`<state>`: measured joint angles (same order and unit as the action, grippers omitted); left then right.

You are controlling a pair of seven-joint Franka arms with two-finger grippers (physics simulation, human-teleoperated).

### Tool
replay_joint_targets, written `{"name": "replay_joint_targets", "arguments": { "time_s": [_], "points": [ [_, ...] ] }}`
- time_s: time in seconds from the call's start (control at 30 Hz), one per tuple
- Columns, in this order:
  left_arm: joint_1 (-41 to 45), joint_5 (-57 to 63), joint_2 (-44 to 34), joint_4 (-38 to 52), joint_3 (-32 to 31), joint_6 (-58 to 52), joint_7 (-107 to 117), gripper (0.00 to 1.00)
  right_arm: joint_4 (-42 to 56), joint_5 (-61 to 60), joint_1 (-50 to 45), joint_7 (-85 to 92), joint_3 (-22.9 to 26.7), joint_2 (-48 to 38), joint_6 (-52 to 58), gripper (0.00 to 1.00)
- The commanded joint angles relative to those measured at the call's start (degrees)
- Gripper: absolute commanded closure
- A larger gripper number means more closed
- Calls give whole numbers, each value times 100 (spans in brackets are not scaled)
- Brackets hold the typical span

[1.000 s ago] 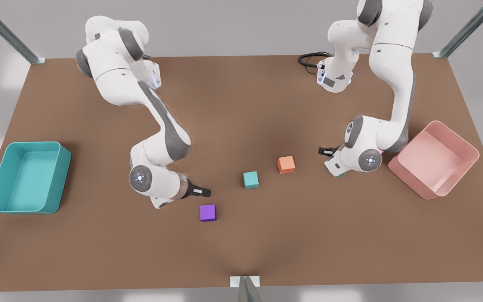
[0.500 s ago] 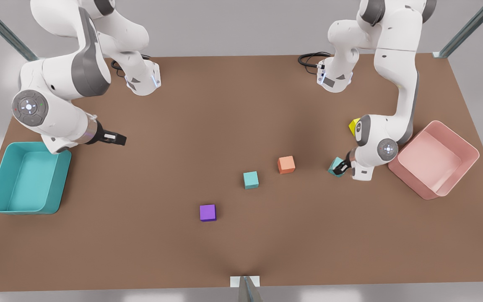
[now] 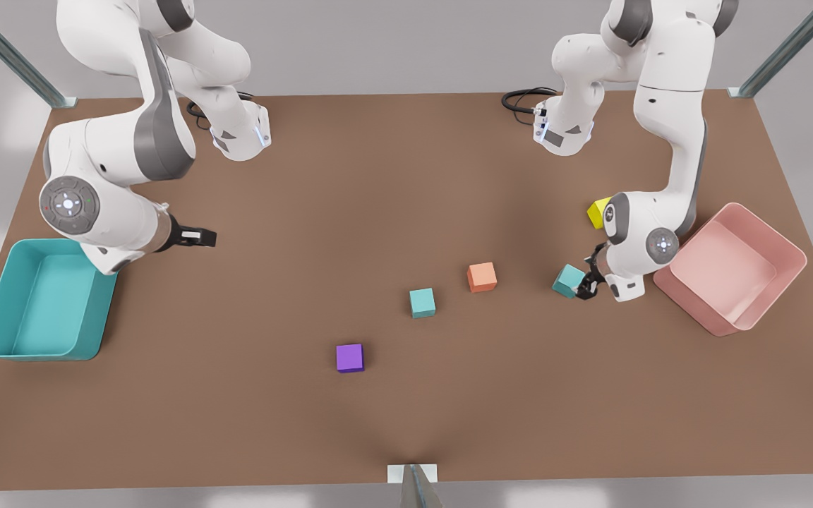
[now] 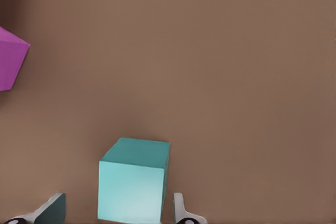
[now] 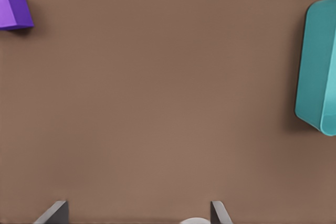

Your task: Stack the two blue cubes on top of each other

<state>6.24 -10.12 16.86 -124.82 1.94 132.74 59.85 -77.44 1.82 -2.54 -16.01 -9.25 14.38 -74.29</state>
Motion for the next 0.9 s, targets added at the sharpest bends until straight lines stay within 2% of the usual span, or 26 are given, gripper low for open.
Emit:
{"name": "replay_joint_targets", "arguments": {
  "time_s": [0.0, 0.23, 0.87],
  "points": [
    [0, -350, 1, -8, -1, 209, 633, 0, 1, -24, 0, 555, 2, 3, 2, 0],
    [-26, -333, 98, -140, 8, 182, -1388, 0, 10, 20, 17, 573, 11, 12, -7, 0],
    [-9, -482, 748, -140, -18, 859, -1556, 0, 1, -24, 8, 564, 11, 29, -7, 0]
  ]
}}
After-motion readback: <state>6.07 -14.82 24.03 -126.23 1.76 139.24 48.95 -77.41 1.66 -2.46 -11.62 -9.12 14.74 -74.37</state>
